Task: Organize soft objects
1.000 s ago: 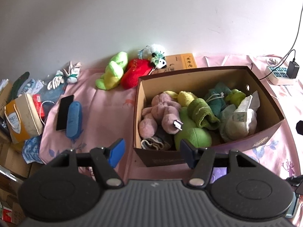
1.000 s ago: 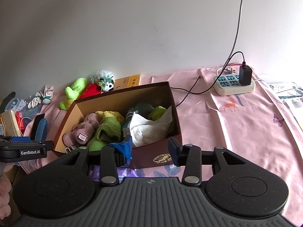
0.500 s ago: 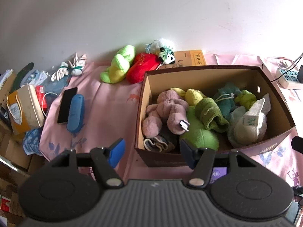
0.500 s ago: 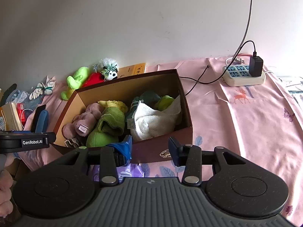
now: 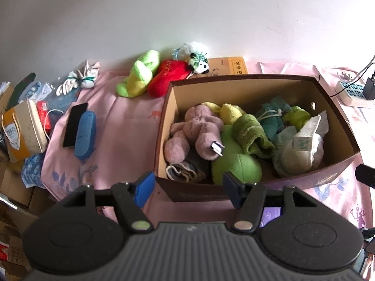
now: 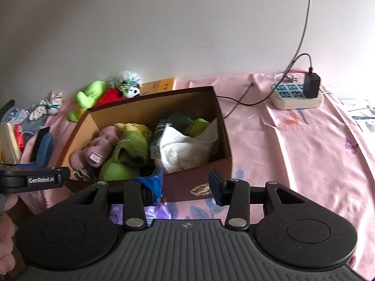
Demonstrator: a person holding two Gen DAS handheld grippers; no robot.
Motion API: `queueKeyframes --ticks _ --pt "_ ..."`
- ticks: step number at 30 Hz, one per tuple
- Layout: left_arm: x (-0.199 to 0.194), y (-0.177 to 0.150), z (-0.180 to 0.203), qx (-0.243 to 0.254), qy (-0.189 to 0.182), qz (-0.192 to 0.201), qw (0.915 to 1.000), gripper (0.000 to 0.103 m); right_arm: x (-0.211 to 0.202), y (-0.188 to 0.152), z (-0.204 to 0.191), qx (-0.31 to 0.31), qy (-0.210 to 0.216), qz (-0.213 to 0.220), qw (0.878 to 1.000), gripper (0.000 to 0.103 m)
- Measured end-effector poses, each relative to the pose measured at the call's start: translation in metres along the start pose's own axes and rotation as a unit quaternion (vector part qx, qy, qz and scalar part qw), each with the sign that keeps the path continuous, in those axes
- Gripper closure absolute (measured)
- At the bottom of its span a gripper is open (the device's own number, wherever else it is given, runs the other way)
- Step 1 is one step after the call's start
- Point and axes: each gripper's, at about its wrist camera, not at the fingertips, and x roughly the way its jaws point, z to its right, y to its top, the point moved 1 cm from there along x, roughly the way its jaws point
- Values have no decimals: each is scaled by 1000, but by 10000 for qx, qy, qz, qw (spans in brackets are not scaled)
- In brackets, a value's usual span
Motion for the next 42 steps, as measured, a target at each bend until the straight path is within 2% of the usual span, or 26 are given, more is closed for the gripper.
queueKeyframes --ticks 9,15,29,36,42 --pt "5 -8 9 116 -55 -81 9999 40 0 3 -1 53 -234 -21 9997 76" --pt "6 -11 12 168 -77 -109 9998 40 5 4 -2 69 -464 -198 9987 75" --pt "15 -12 11 102 -107 -229 9996 40 14 2 -6 -32 -466 -438 9980 75" --pt "18 -13 12 86 -150 -314 9994 40 15 1 -8 -88 -355 -447 9983 74" --pt "14 -13 13 58 -243 -224 9994 40 12 -1 -8 -52 -187 -320 9993 74"
